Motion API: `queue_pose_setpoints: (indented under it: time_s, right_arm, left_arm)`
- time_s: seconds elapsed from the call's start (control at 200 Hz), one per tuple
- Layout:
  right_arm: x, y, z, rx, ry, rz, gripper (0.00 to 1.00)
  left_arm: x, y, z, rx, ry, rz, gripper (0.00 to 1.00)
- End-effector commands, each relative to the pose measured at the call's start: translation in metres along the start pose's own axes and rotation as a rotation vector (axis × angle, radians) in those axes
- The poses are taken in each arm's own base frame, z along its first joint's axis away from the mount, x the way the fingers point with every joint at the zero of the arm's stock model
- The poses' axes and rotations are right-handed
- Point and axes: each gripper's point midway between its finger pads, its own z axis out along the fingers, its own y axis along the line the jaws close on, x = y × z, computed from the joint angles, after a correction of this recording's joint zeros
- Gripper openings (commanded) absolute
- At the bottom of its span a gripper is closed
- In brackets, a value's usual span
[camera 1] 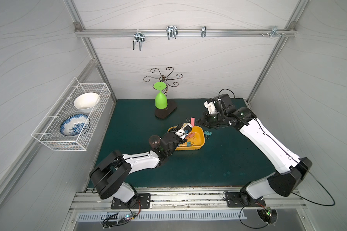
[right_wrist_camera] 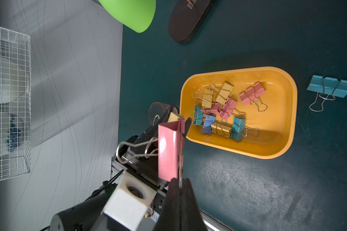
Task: Take out the binder clips from the storage box
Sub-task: Adjust the binder clip.
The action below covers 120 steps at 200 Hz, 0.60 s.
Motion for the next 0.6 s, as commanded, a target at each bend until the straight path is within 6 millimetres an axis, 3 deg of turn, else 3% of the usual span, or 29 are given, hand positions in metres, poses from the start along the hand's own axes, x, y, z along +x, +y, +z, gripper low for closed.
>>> queue_pose_setpoints:
  time_s: [0.0, 0.23, 0.42, 0.595]
  right_arm:
    - [0.002, 0.0, -0.002, -0.009, -0.007, 0.002, 0.0]
    - [0.002, -0.026, 0.002, 0.099, -0.022, -0.015, 0.0]
    - [0.004, -0.044, 0.011, 0.205, -0.013, -0.051, 0.0]
    - [0.01, -0.056, 0.027, 0.342, -0.006, -0.125, 0.0]
  left_arm:
    - [-0.03, 0.028, -0.003, -0.079, -0.084, -0.101, 0.25]
    - [-0.027, 0.043, -0.013, -0.083, -0.086, -0.289, 0.12]
    - [-0.036, 0.052, -0.019, -0.05, -0.106, -0.45, 0.01]
    - [-0.055, 0.039, -0.024, 0.096, -0.12, -0.562, 0.0]
